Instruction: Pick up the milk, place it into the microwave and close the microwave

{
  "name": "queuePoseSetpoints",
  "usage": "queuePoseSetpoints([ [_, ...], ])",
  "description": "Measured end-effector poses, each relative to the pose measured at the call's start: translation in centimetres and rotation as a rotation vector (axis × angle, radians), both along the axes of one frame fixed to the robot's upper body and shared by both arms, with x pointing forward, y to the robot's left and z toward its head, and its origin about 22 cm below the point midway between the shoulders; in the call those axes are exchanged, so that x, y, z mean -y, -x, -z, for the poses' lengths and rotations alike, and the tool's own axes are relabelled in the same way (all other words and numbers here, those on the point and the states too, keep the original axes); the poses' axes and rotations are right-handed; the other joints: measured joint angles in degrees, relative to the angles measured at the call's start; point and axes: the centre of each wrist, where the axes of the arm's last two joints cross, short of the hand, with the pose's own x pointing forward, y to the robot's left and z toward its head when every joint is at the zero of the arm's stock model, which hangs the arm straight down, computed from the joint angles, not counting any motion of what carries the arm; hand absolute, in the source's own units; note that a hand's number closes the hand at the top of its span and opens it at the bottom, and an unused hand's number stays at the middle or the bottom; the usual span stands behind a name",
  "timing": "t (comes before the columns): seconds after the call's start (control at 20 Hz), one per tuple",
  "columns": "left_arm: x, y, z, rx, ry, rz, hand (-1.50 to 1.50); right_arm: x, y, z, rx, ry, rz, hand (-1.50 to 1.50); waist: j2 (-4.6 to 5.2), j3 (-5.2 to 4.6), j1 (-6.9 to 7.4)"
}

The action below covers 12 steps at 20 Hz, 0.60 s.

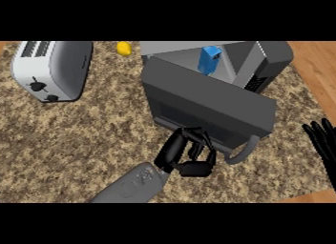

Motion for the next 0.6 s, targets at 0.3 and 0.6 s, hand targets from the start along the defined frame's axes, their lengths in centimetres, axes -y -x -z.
queuePoseSetpoints([
  [0.3,0.7,-1.3,-1.8,0.015,0.072,-0.133,1.50,0.5,-0.4,-2.0,0.025,0.044,-0.045,-1.50,0.46,0.01,-1.87],
  [0.6,1.3,-2.8,-3.2,0.012,0.094,-0.252,-1.50,1.3,-1.3,-4.3,0.072,0.065,-0.055,-1.50,0.97,0.06,-3.59],
])
